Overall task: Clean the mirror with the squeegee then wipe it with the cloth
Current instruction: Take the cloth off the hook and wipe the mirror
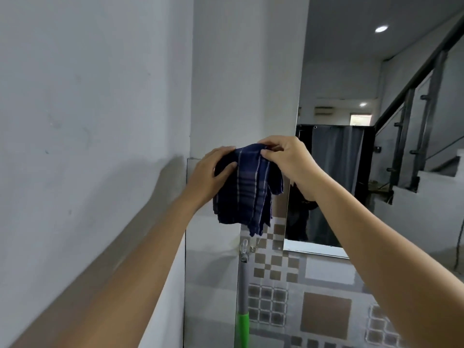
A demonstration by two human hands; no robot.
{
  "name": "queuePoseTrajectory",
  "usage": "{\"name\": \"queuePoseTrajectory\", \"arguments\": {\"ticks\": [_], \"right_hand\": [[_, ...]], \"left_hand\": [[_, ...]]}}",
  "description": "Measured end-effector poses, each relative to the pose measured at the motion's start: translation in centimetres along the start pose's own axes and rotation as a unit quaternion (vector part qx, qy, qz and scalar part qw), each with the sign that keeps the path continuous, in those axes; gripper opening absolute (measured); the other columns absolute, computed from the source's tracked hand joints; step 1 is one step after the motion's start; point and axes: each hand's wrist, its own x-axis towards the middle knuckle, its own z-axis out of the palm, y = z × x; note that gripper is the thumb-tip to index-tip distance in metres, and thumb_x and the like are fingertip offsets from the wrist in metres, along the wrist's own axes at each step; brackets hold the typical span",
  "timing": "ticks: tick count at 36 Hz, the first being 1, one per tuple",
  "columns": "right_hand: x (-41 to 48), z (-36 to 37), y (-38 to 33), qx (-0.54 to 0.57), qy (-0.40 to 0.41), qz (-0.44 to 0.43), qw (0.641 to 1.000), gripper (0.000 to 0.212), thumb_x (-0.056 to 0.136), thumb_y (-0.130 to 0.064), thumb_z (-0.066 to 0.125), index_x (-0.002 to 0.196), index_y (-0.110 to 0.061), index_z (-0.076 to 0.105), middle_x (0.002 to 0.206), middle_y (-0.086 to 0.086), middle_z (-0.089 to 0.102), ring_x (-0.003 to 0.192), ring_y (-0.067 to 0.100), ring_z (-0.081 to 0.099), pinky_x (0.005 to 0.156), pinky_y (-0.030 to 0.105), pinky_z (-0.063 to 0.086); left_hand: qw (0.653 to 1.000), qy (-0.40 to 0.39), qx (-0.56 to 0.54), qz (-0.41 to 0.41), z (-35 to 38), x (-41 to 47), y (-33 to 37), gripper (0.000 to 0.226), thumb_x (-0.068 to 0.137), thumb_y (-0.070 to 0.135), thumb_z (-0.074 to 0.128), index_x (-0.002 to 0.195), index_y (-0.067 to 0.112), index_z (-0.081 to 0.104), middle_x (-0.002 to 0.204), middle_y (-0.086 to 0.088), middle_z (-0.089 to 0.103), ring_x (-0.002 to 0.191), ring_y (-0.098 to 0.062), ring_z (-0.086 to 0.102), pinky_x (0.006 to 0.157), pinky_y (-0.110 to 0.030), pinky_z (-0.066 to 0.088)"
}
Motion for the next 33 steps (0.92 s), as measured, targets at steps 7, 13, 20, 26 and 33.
{"name": "queuePoseTrajectory", "arguments": {"ticks": [7, 13, 20, 26, 33], "right_hand": [[-2.7, -7.1, 1.7, 0.102, 0.014, 0.006, 0.995, 0.025, 0.088, 0.0, 0.053, 0.098, -0.017, 0.069, 0.094, 0.003, 0.07, 0.091, 0.016, 0.065, 0.09, 0.032, 0.05], [-5.3, -12.2, 4.5, 0.099, 0.011, 0.007, 0.995, 0.026, 0.087, 0.003, 0.052, 0.096, -0.013, 0.07, 0.11, 0.012, 0.068, 0.107, 0.027, 0.062, 0.094, 0.041, 0.05], [-7.8, -16.1, 7.3, 0.001, 0.185, 0.007, 0.983, 0.027, 0.085, 0.002, 0.057, 0.097, -0.018, 0.07, 0.097, 0.0, 0.07, 0.089, 0.014, 0.065, 0.091, 0.037, 0.053], [-10.5, -15.4, 6.1, -0.035, 0.334, -0.099, 0.937, 0.039, 0.091, -0.012, 0.049, 0.13, -0.011, 0.049, 0.127, -0.007, 0.054, 0.119, 0.002, 0.047, 0.1, 0.007, 0.033], [-5.9, -13.9, 8.5, -0.089, 0.287, -0.047, 0.953, 0.073, 0.088, -0.057, 0.021, 0.142, -0.023, -0.013, 0.151, -0.012, -0.017, 0.138, -0.001, -0.021, 0.114, 0.019, -0.011]], "left_hand": [[0.989, -0.057, -0.135, -0.017, 1.5, 0.9, 6.7, 0.018, 0.083, 0.02, 0.068, 0.1, 0.014, 0.064, 0.095, 0.0, 0.066, 0.086, -0.017, 0.064, 0.079, -0.024, 0.053], [0.971, -0.091, -0.222, -0.018, 5.8, 0.4, 11.2, 0.01, 0.082, 0.014, 0.068, 0.092, 0.016, 0.067, 0.087, 0.002, 0.067, 0.079, -0.018, 0.065, 0.074, -0.032, 0.056], [0.983, -0.013, -0.18, 0.026, 11.4, 4.2, 15.8, 0.016, 0.078, 0.023, 0.072, 0.092, 0.016, 0.072, 0.095, -0.002, 0.07, 0.094, -0.016, 0.064, 0.088, -0.039, 0.051], [0.99, 0.017, -0.136, 0.037, 15.3, 9.1, 19.1, 0.015, 0.077, 0.017, 0.075, 0.091, 0.014, 0.074, 0.08, 0.02, 0.057, 0.078, -0.001, 0.057, 0.078, -0.014, 0.042], [0.987, -0.039, -0.151, 0.037, 16.6, 15.9, 21.4, 0.014, 0.072, 0.019, 0.078, 0.085, 0.021, 0.074, 0.091, -0.002, 0.072, 0.088, -0.013, 0.066, 0.087, -0.03, 0.051]]}}
